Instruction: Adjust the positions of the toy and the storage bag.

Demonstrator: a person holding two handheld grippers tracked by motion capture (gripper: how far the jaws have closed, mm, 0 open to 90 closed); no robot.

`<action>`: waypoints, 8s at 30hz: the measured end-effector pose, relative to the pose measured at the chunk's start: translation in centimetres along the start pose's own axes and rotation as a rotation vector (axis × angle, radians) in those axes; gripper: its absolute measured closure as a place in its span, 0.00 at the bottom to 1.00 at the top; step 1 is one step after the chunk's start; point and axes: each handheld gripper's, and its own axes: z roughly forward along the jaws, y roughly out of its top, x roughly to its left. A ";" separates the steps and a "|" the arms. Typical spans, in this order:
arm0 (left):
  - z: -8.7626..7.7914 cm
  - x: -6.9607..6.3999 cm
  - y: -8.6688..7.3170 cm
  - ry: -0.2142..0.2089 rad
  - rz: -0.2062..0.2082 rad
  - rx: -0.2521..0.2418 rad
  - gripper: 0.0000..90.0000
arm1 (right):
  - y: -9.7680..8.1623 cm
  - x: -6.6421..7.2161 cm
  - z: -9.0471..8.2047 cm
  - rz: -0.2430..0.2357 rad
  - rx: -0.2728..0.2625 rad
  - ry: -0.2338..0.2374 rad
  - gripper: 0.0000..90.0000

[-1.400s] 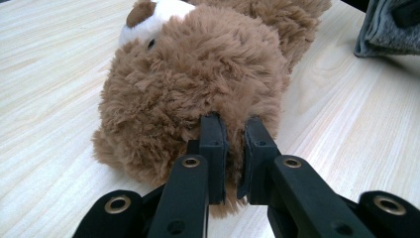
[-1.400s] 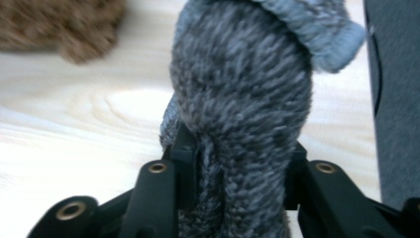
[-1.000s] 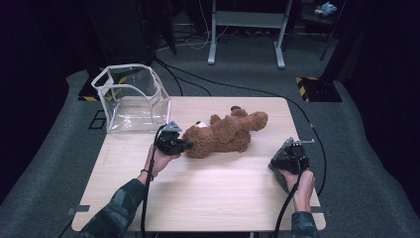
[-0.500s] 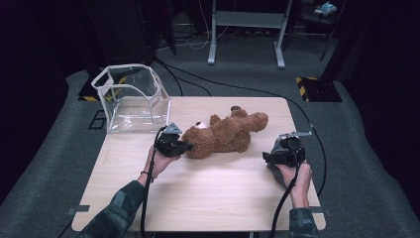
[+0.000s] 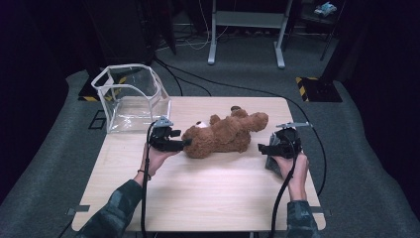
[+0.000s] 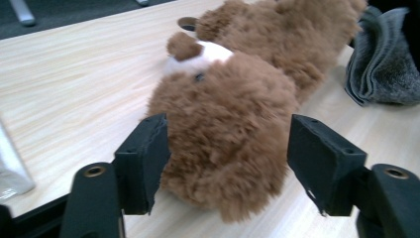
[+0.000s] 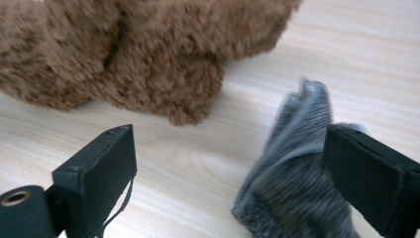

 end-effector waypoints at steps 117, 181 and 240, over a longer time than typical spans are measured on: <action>2.6 -2.6 -0.8 0.077 0.040 -0.090 0.72 | 3.0 0.1 0.7 -0.068 -0.206 0.043 0.77; 4.3 -9.8 0.3 -0.020 0.227 -0.018 0.26 | -3.4 7.1 0.4 -0.119 -0.119 0.068 0.72; 3.2 -6.5 -6.8 -0.095 0.089 -0.028 0.68 | -1.3 0.3 9.4 0.146 0.121 0.347 0.17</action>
